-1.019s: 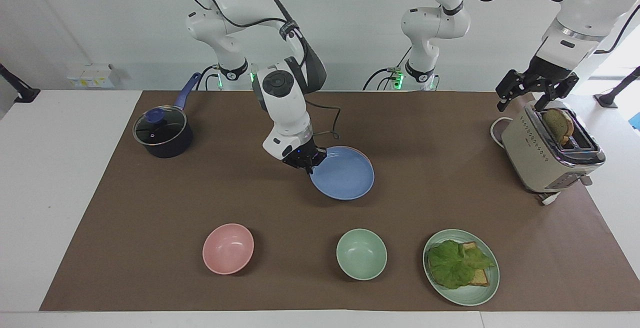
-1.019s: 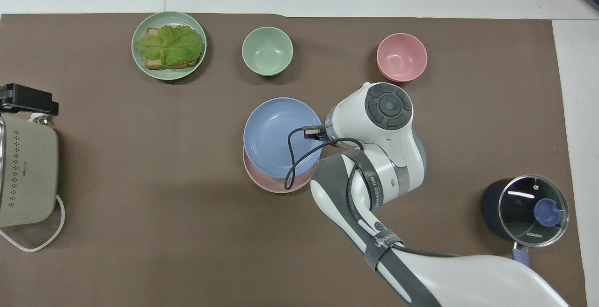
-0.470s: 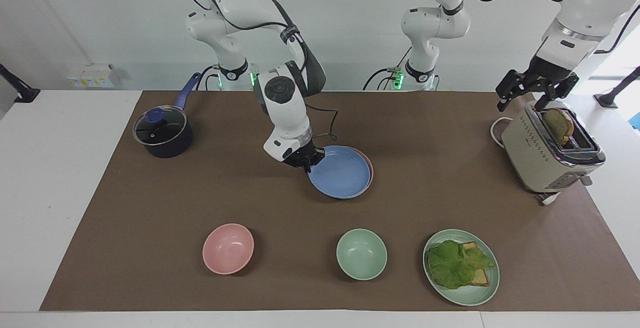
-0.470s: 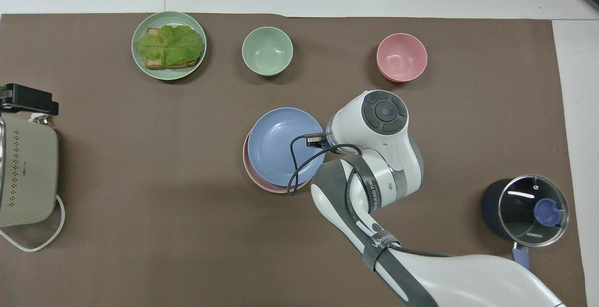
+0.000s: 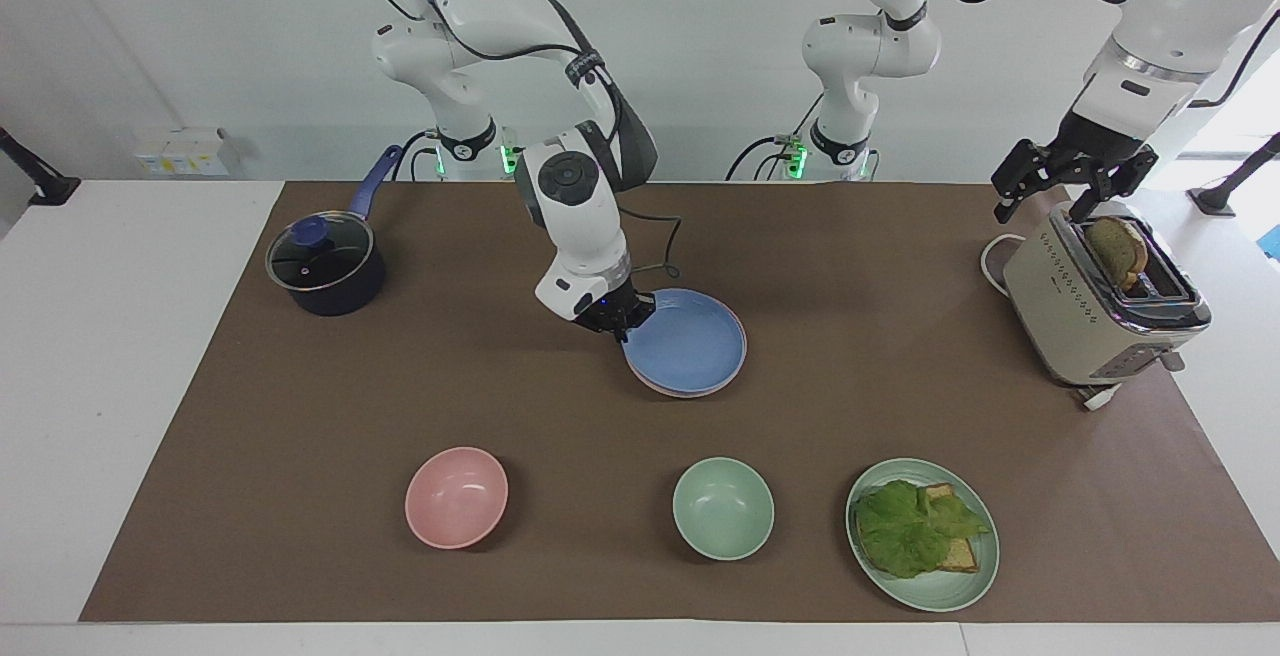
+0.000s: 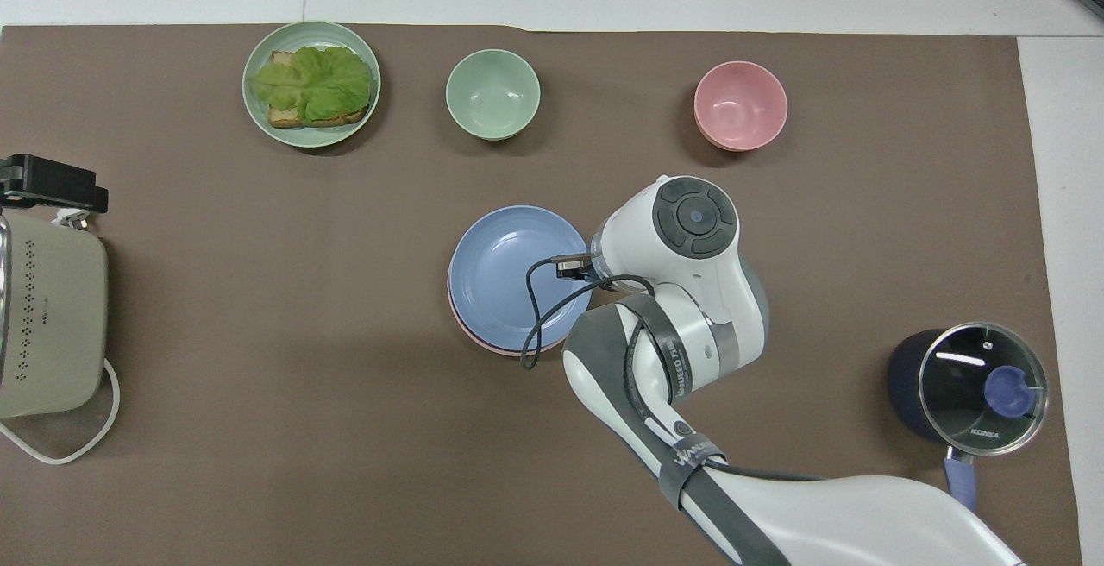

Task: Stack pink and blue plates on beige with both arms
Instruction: 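Lower the blue plate onto the stack and open the right gripper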

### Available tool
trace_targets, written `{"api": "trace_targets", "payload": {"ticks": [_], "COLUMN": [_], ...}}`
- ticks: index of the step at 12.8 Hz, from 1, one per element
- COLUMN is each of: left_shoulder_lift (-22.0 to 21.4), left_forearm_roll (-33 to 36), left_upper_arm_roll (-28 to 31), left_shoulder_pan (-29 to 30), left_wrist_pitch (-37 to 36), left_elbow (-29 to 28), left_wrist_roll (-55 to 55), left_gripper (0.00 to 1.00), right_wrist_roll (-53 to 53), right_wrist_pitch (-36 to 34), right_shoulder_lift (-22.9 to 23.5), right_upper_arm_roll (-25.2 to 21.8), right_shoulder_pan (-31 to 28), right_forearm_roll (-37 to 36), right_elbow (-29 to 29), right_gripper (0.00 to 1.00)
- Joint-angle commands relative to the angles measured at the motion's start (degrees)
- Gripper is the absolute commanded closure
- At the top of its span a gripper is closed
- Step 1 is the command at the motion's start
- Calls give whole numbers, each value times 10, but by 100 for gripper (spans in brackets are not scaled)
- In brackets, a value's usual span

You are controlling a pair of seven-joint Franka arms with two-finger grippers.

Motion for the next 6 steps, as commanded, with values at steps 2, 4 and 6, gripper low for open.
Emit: {"api": "trace_targets", "payload": {"ticks": [2,4,6], "left_shoulder_lift": [-8,-8,-8], "left_forearm_roll": [9,9,9], "left_upper_arm_roll": [-3,-4,-4], "left_shoulder_pan": [4,4,4], "left_wrist_pitch": [-8,-8,-8], "left_elbow": [-4,-4,-4], "left_wrist_roll": [3,3,3], "left_gripper": [0,0,0], "right_wrist_roll": [9,9,7], "right_wrist_pitch": [15,15,15], "right_shoulder_lift": [-3,-2,2], "right_upper_arm_roll": [1,0,0], "right_shoulder_pan": [3,1,-2], "right_forearm_roll": [16,16,15], "right_elbow": [-8,-6,1], "right_gripper": [80,51,21]}}
